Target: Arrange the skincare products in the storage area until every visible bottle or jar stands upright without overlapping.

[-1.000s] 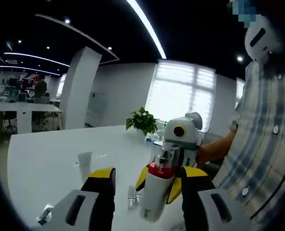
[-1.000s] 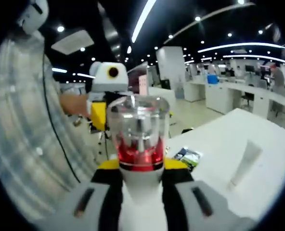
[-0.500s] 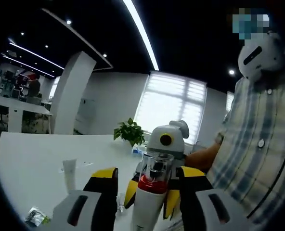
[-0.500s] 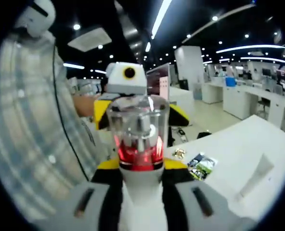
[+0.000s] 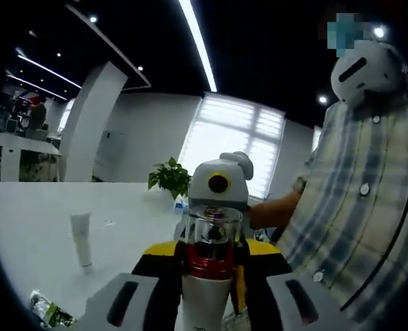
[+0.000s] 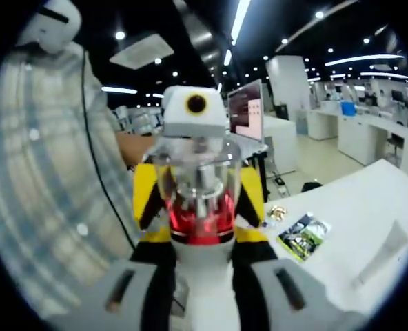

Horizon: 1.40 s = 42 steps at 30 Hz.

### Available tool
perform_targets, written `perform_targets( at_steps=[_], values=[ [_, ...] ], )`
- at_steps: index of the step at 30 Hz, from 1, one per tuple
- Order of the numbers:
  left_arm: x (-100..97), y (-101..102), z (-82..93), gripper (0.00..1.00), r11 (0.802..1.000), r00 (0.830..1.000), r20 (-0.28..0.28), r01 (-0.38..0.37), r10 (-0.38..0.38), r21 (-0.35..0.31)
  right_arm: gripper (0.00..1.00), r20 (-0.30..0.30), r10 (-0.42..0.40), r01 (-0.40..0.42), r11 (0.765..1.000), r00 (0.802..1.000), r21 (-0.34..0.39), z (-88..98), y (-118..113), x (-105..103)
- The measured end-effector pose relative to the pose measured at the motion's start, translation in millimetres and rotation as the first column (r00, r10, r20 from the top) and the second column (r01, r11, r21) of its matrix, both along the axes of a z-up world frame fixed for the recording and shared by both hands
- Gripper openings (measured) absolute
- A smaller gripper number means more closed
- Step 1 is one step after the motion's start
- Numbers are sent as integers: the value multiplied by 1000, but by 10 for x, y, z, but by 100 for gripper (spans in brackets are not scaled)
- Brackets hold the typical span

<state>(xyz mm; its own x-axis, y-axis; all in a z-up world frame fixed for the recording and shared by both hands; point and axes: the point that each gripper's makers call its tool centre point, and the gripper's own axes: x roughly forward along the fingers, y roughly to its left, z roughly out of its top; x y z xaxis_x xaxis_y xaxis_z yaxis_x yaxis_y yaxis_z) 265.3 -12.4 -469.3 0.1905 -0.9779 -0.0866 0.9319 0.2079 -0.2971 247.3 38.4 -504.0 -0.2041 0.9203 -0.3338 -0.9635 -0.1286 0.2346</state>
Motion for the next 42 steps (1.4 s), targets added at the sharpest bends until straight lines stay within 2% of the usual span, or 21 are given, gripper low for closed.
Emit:
perform_targets(
  at_steps=[2,11,15,19,24,31,34,35,36,37,38,40,41,42],
  values=[
    [-21,-5,16,31,1000,1000,-16,15,-15,-8,28,4,12,-12,1000,1000,-7,-12,7,-4],
    [24,57,16,28,1000,999,40,-24,25,-7,28,-10,37,-37,999,999,-7,-10,73,19],
    [38,131,5,26,999,1000,15,-26,26,-24,29,-51,45,-44,999,998,3,-19,130,12],
    [86,184,7,25,998,998,22,-58,58,-24,29,-59,35,-33,999,998,24,-7,188,63],
    [213,262,42,25,992,991,39,-126,127,-33,30,-54,-32,35,997,998,62,44,240,195],
    [352,330,-72,25,980,980,34,-198,198,7,31,-59,-170,172,984,984,35,-70,292,370],
    [415,404,-90,25,971,971,25,-238,238,4,35,-73,-259,263,964,963,41,-92,320,464],
    [442,431,-87,25,968,967,23,-253,252,2,40,-80,-308,312,949,948,50,-88,338,512],
    [471,457,-81,25,962,962,11,-273,273,-6,45,-80,-327,332,942,942,54,-86,351,523],
    [492,482,-77,25,960,960,12,-280,280,-10,53,-69,-358,362,930,931,66,-81,365,560],
    [522,506,-81,25,955,955,1,-297,297,-12,55,-48,-384,387,918,922,84,-71,380,593],
    [551,527,-84,25,953,953,0,-302,302,-14,54,-35,-406,408,908,913,96,-82,415,571],
    [572,533,-90,25,951,951,-11,-308,308,-13,50,-63,-419,422,905,906,57,-145,424,544],
    [571,530,-89,25,951,952,-8,-307,307,-13,43,-54,-417,419,906,907,55,-155,436,527]
  ],
)
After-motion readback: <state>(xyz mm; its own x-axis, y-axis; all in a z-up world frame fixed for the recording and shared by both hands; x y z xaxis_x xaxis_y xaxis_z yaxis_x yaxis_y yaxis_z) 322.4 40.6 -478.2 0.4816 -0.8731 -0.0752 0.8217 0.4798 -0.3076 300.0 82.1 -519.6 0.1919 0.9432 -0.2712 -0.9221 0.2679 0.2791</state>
